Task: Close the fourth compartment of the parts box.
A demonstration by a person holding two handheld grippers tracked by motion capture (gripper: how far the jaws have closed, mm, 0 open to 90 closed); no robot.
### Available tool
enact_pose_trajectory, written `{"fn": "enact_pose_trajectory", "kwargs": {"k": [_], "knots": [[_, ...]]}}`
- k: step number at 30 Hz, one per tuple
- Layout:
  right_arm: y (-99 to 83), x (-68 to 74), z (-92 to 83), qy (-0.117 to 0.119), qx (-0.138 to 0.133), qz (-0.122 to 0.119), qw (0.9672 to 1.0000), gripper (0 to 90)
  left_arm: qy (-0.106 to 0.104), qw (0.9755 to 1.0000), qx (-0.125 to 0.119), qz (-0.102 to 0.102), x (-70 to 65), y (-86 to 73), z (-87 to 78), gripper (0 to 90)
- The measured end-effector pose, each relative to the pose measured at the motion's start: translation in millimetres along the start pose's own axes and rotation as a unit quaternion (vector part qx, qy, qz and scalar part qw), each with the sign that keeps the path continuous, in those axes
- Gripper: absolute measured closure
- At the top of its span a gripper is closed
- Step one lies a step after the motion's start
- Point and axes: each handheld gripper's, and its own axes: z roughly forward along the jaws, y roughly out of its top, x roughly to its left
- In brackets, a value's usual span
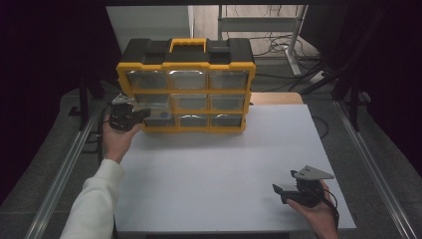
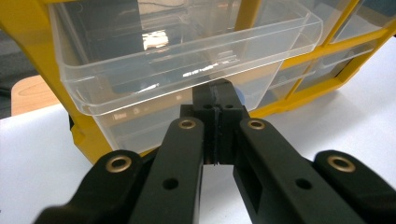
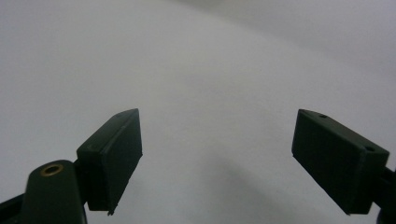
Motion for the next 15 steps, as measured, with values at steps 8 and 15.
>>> {"fn": "enact_pose_trajectory", "kwargs": {"k": [8, 15], "knots": [[-0.4, -0.6, -0.1, -0.001, 0.000, 0.001, 1.0000, 16.7, 0.008, 0.9999, 0.005, -0.007, 3.1, 3.1, 9.1, 90.0], [-0.3, 0.5, 0.9, 0.000, 0.002, -0.002, 1.0000, 16.7, 0.004, 0.9997, -0.002, -0.023, 6.7, 6.3, 18.1, 90.0]]}}
